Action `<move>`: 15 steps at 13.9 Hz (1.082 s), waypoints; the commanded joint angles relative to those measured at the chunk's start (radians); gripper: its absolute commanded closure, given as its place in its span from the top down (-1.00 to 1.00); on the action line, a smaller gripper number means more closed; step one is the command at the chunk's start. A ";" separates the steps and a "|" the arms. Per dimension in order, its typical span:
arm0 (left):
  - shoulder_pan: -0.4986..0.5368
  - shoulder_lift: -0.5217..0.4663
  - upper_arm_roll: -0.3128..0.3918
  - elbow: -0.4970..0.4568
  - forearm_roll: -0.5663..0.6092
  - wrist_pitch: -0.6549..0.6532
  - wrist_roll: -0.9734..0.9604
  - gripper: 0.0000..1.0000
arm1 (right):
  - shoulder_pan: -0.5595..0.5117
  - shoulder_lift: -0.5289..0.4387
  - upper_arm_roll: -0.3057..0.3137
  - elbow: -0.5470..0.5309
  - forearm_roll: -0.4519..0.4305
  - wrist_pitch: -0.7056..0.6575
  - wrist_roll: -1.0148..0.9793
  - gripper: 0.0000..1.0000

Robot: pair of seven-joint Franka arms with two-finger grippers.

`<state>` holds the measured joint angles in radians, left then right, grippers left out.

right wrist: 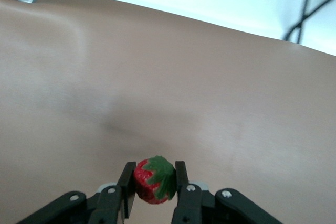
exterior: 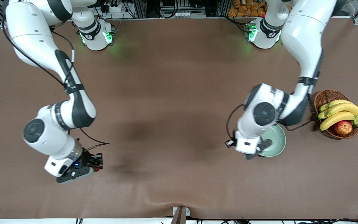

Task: Collect all strawberries into plate
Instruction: 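Drop the strawberry onto the plate with the left gripper while the right gripper carries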

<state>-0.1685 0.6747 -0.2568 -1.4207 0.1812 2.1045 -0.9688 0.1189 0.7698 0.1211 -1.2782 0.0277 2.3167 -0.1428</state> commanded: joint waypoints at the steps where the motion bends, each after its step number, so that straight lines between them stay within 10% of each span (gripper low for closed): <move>1: 0.093 -0.010 -0.012 -0.033 0.017 -0.029 0.141 -1.00 | 0.045 0.006 -0.005 0.004 0.014 0.013 0.034 -1.00; 15: 0.251 -0.012 -0.010 -0.089 0.018 -0.072 0.394 -1.00 | 0.362 0.129 -0.006 0.011 0.011 0.308 0.035 -1.00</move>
<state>0.0768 0.6788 -0.2594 -1.4937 0.1812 2.0449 -0.5754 0.4350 0.8632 0.1237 -1.2814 0.0277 2.5646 -0.1099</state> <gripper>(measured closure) 0.678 0.656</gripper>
